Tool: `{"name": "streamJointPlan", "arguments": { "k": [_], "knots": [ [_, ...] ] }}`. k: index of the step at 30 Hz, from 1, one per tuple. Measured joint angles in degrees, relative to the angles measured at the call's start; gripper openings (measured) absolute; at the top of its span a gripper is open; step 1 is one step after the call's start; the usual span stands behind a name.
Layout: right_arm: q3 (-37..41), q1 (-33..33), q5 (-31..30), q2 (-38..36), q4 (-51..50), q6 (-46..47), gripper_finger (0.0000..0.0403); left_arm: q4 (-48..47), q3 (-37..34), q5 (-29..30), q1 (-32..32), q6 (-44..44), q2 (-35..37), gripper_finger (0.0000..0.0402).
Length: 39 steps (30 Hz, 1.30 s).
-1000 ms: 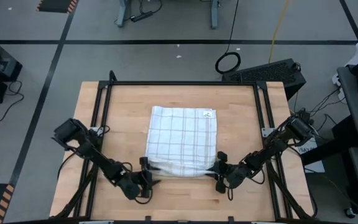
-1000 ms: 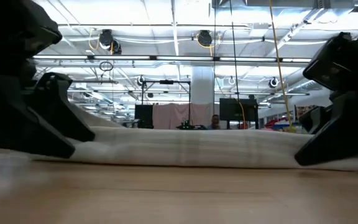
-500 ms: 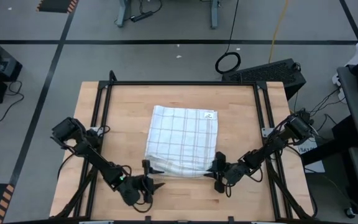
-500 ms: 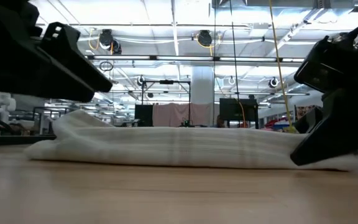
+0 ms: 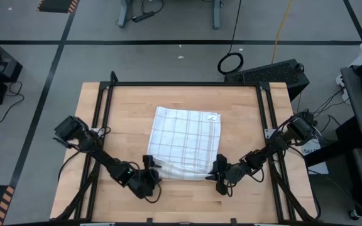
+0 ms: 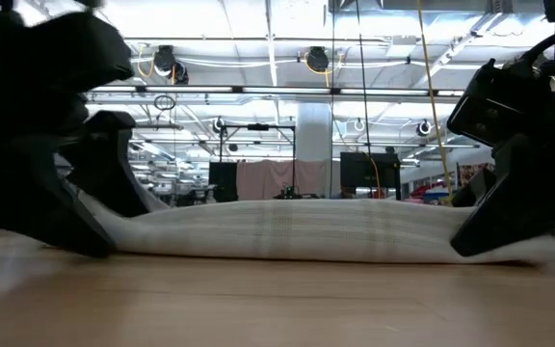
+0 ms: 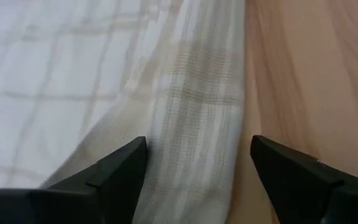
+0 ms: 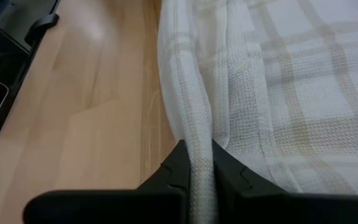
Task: Roll towel
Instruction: Roll the white towel
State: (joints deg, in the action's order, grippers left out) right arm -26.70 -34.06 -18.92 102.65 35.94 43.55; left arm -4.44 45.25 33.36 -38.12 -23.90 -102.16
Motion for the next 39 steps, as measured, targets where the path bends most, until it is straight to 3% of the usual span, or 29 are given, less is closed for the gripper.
{"name": "streamJointPlan", "arguments": {
  "k": [3, 5, 10, 12, 18, 23, 32, 36, 39],
  "knots": [
    [0.0, 0.0, 0.4, 0.0, 0.4, 0.0, 0.0022, -0.9, 0.1, -2.2, 1.6, -2.6, 0.1, 0.0277],
    [0.0, 0.0, 2.0, -0.3, 0.8, -0.4, 0.0022, -0.8, 0.1, -3.5, 2.1, -2.8, 0.1, 0.0239],
    [0.3, 0.1, 3.9, -4.0, -1.0, -0.9, 0.0026, 0.5, -0.1, -9.1, 2.9, -5.3, 2.2, 0.0062],
    [0.3, 0.0, 3.7, -6.5, -2.1, -3.9, 0.0036, 0.2, -0.1, -11.1, 3.1, -9.7, 3.7, 0.002],
    [0.2, -1.8, 2.7, -16.3, -13.7, -12.6, 0.0118, 0.0, -0.2, -20.8, 5.5, -19.2, 7.1, 0.0022],
    [0.2, -7.3, -5.5, -19.2, -14.6, -19.7, 0.0193, 0.2, -0.2, -27.3, 10.1, -23.8, 7.8, 0.0008],
    [-3.6, -13.3, -19.5, -5.7, -9.1, -29.4, 0.0266, 0.7, -0.7, -37.5, 16.9, -25.2, 7.8, 0.0008],
    [-7.6, -11.9, -22.4, 1.2, -10.3, -30.3, 0.0265, 2.7, -2.8, -39.1, 18.7, -27.1, 7.8, 0.0008],
    [-10.3, -10.0, -23.2, 3.9, -12.4, -27.7, 0.0242, 5.9, -4.7, -40.4, 19.0, -28.6, 7.9, 0.0008]
  ]
}}
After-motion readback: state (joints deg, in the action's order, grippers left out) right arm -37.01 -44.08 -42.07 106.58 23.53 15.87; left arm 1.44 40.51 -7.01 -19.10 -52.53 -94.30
